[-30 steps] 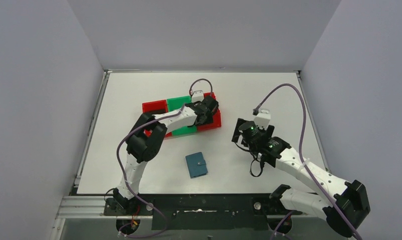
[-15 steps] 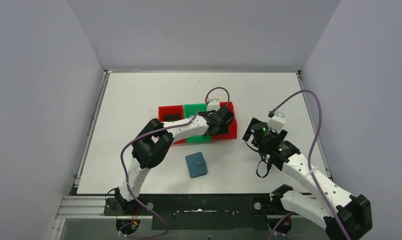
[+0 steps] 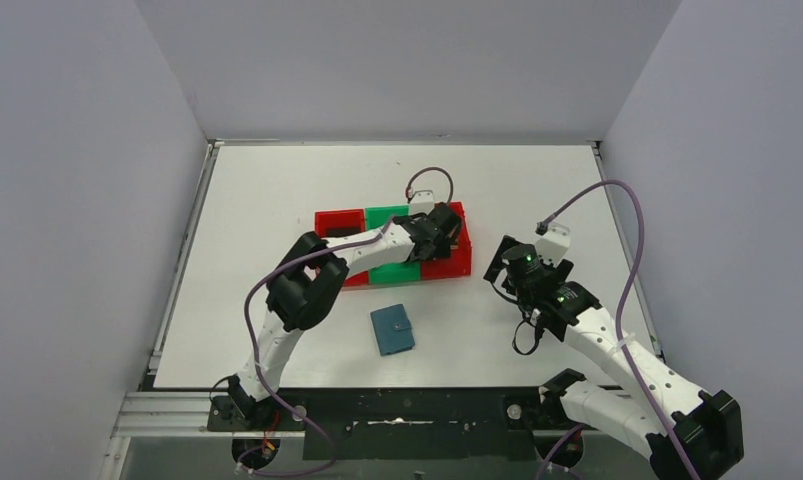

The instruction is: Take the credit cards out of the card holder

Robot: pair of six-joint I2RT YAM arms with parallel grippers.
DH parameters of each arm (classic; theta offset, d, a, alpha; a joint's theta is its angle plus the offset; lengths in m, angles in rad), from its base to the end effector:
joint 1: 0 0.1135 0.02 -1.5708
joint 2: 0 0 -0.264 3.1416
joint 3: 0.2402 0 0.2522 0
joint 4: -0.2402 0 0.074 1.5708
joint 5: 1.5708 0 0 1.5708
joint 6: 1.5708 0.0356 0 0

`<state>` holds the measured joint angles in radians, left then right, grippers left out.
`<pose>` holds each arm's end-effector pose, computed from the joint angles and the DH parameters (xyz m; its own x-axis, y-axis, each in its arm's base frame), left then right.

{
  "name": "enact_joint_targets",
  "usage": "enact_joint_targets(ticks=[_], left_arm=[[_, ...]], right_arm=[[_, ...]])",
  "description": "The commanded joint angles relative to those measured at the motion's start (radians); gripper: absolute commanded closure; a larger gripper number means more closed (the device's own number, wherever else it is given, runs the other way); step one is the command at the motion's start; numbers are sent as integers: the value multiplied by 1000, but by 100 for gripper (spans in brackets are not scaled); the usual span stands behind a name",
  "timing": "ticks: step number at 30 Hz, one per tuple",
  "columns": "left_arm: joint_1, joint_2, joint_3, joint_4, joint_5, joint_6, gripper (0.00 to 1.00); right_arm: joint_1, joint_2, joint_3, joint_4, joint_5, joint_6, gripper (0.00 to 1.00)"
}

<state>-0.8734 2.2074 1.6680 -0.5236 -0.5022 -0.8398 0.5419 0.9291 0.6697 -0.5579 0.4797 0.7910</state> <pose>0.3144 -0.3486 0.1595 -0.7630 -0.1055 -0.6378 -0.0696 0.9943 -0.0812 0.1681 0.0820 0.2431 -0.5723 0.3918 -0.7204 0.3128 0.9164 0.2498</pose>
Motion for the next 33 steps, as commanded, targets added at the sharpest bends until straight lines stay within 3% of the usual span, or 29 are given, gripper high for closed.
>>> enact_joint_targets(ticks=[1,15,22,33], left_arm=[[41,8,22,45,-9,53,19],[62,15,22,182,-18,277,12],[78,18,28,184,-35,299,10],[27,-243,-123,306,8,314,5]], right_arm=[[-11,-15,-7,28,16,-1,2],[-16,15,-10,44,-14,-6,2],[-17,17,2,40,-24,-19,2],[-16,-38,9,139,-164,-119,2]])
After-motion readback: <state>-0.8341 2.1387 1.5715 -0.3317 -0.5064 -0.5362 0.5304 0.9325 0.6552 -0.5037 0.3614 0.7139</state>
